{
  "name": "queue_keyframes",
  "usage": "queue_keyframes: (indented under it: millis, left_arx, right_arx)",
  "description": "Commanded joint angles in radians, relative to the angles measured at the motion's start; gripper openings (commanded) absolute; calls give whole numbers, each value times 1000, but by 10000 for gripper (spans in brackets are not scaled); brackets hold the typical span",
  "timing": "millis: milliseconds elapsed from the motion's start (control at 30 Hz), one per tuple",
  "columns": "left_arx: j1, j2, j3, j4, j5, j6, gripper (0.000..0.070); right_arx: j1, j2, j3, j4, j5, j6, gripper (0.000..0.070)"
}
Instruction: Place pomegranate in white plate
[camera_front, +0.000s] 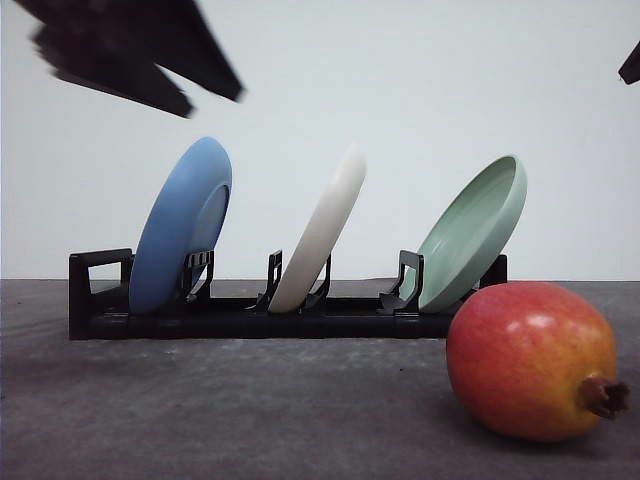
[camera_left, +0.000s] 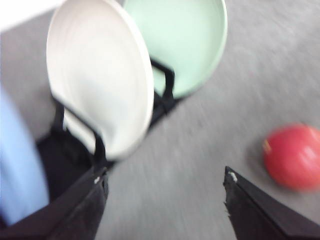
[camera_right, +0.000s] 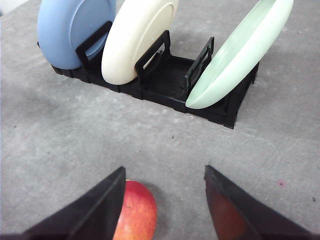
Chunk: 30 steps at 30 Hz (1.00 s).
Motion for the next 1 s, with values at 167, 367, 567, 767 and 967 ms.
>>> queue_keyframes:
  millis: [167, 367, 567, 767, 967]
  left_arx:
    - [-74, 200, 45, 250, -117, -8, 431]
    - [-97, 370, 139, 334, -203, -8, 431]
    - [-96, 519, 265, 316, -262, -41, 430]
    - [-96, 599, 351, 246, -309, -85, 429]
    - [-96, 613, 357, 236, -308, -102, 339]
  right_arx:
    - [5, 2, 19, 10, -3, -3, 318]
    - [5, 2, 19, 10, -3, -3, 318]
    - [5, 2, 19, 10, -3, -3, 318]
    - [5, 2, 19, 10, -3, -3, 318]
    - [5, 3, 19, 10, 0, -3, 318]
